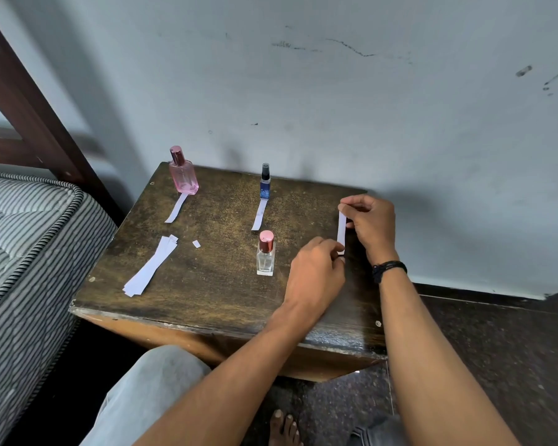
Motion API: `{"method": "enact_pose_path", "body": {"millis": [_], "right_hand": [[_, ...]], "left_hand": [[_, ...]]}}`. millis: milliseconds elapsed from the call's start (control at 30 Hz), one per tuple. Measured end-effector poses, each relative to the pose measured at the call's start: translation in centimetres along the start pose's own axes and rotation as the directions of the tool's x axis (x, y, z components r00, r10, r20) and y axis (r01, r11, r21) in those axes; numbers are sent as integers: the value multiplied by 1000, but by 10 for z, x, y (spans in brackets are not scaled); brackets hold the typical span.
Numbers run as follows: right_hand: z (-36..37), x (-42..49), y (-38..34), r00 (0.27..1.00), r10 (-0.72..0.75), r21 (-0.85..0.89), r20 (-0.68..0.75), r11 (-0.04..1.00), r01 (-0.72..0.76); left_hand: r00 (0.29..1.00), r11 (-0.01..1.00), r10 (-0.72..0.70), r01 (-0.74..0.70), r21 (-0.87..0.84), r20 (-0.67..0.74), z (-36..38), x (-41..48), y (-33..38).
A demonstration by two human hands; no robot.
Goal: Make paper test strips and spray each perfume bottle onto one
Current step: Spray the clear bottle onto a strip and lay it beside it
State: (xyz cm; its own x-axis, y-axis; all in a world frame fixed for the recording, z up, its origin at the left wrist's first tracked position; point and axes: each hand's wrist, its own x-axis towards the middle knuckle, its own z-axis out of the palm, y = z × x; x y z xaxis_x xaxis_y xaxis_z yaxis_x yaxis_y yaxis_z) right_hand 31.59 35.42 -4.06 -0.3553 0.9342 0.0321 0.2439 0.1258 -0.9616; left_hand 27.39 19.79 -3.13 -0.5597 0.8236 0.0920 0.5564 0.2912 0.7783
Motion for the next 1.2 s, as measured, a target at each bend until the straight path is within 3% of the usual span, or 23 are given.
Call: {"method": "enact_pose_path", "body": {"millis": [167,433,767,1200], "right_hand": [[1,9,8,999,-40,-83,8,996,40],[1,12,15,998,-65,-103,-6,993,64],[2,12,17,994,-40,-45,-104,998,35],[4,14,20,996,-38,-194,-86,981,21]], "left_hand": [[978,950,210,-207,232,14,10,-1,-10],[956,897,292,-273,348,-4,20,-2,-13],[954,886,298,-279,370,5,22,-2,-14],[960,895,281,-262,363,-2,22,-2,-12]]}}
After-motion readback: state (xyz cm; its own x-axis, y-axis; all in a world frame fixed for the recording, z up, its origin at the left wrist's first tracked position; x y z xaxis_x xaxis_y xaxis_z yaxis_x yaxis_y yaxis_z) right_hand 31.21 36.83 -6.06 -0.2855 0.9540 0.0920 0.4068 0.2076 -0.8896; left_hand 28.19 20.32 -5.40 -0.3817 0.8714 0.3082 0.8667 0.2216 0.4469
